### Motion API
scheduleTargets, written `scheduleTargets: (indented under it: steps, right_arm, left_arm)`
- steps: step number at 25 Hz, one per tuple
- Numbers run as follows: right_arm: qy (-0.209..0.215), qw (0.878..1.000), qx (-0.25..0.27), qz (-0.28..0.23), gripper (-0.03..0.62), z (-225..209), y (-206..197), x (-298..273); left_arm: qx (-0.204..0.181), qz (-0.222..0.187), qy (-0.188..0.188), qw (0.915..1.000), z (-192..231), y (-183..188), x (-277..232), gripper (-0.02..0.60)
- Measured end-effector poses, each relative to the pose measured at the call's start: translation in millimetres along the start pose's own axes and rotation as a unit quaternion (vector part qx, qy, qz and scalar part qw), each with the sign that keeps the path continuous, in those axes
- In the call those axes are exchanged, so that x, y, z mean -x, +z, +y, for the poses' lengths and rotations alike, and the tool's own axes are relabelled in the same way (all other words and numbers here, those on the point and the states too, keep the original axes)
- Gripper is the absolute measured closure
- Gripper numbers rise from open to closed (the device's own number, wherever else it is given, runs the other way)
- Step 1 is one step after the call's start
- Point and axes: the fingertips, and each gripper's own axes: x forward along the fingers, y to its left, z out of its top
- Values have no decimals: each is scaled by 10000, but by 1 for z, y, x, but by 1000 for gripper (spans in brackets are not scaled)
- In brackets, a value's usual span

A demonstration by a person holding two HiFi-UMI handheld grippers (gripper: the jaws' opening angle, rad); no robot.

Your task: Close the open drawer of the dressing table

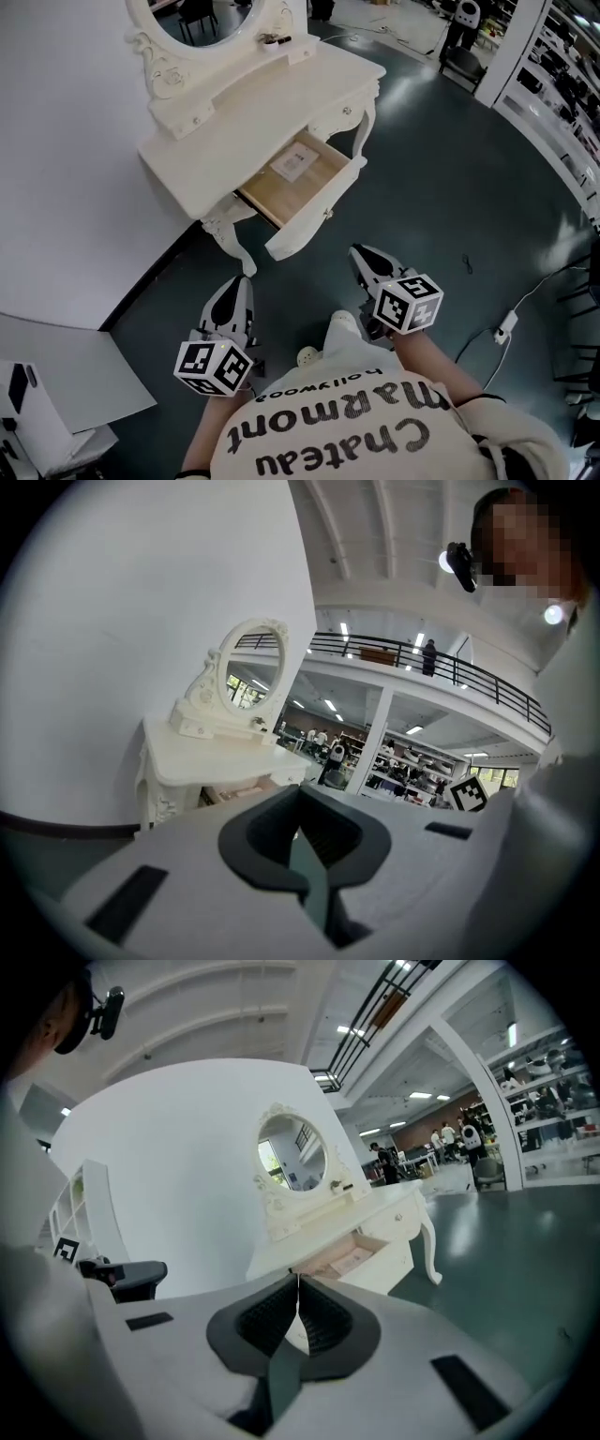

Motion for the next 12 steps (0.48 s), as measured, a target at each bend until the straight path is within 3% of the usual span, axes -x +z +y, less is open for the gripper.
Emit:
scheduleTargets:
  steps: [6,12]
  right_arm:
    - [-156,9972,-11,728,565,-50,-46,-30]
    - [-296,9897,31,1400,565,-105,-70,-71]
  left_arm:
    - [162,352,335,9987,25,-30,-20,574]
    - [290,453,734,9958,43,-31,-45,574]
